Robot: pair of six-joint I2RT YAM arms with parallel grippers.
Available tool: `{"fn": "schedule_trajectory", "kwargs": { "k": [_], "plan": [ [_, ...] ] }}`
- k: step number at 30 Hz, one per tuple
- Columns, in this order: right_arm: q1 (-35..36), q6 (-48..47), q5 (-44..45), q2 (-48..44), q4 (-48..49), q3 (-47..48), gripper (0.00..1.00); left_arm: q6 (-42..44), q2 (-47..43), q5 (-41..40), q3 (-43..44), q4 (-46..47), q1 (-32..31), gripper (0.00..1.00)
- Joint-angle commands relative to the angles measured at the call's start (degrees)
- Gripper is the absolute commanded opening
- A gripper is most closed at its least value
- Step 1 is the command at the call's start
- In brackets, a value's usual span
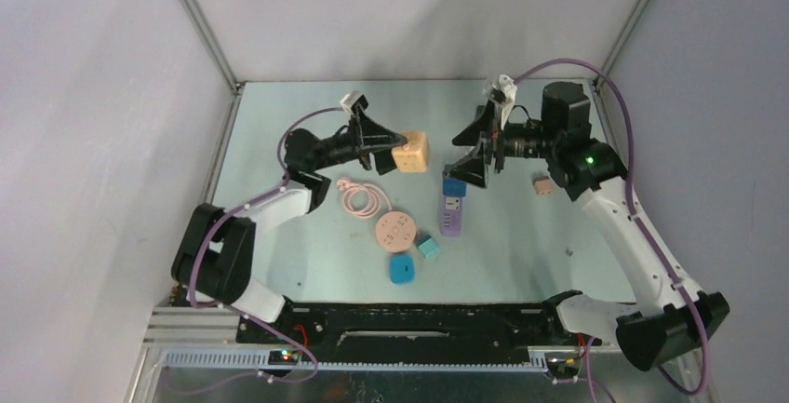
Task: Insert the plug
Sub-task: Pick up the plug from the center of the board.
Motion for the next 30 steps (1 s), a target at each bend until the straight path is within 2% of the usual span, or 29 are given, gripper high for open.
{"fn": "schedule_trajectory", "kwargs": {
  "k": [1,3,6,9,15,17,20,22,25,26,28,30],
  "plan": [
    [1.6,-14.5,-4.8,-4.6,4.5,-2.5,0.99,-8.4,4.4,12.0,3.1,25.5,-0.1,0.30],
    [1.8,-20.6,-8.1,-5.6,3.7,-3.8,1.00,-11.4,6.7,14.7,3.9,31.7,-0.3,0.26],
    [2.2,-26.6,-11.4,-5.8,1.3,-4.0,1.00,-9.1,7.9,18.8,5.7,31.9,-1.1,0.22],
    [2.5,-28.6,-12.6,-5.6,0.4,-4.0,1.00,-6.9,8.1,20.1,7.7,31.9,-1.4,0.18],
    [3.1,-27.7,-13.0,-4.4,3.8,-4.0,1.00,-8.8,8.6,24.4,11.4,31.9,-2.2,0.16],
    [3.2,-26.3,-11.6,-4.3,5.6,-4.0,1.00,-9.2,9.1,22.9,11.5,31.9,-2.1,0.13],
    [3.5,-24.4,-8.7,-4.2,6.7,-4.0,1.00,-7.4,8.9,16.5,11.5,30.2,-1.9,0.09],
    [3.5,-23.6,-6.8,-4.1,6.6,-4.0,1.00,0.9,6.4,9.3,10.3,21.2,-1.4,0.10],
    [3.5,-23.2,-5.6,-4.2,6.0,-4.0,1.00,21.8,-0.7,-0.9,10.2,-6.6,-1.4,0.15],
    [3.5,-23.1,-5.2,-4.3,5.9,-4.0,1.00,31.3,-2.9,-3.1,11.7,-15.6,-1.5,0.17],
    [3.5,-23.8,-4.7,-4.6,5.6,-4.0,1.00,41.9,-5.0,-3.8,15.9,-30.9,-1.7,0.18],
    [3.4,-24.7,-4.8,-4.8,5.3,-4.0,1.00,49.0,-5.1,-0.8,19.4,-39.9,-1.6,0.18]
  ]
}}
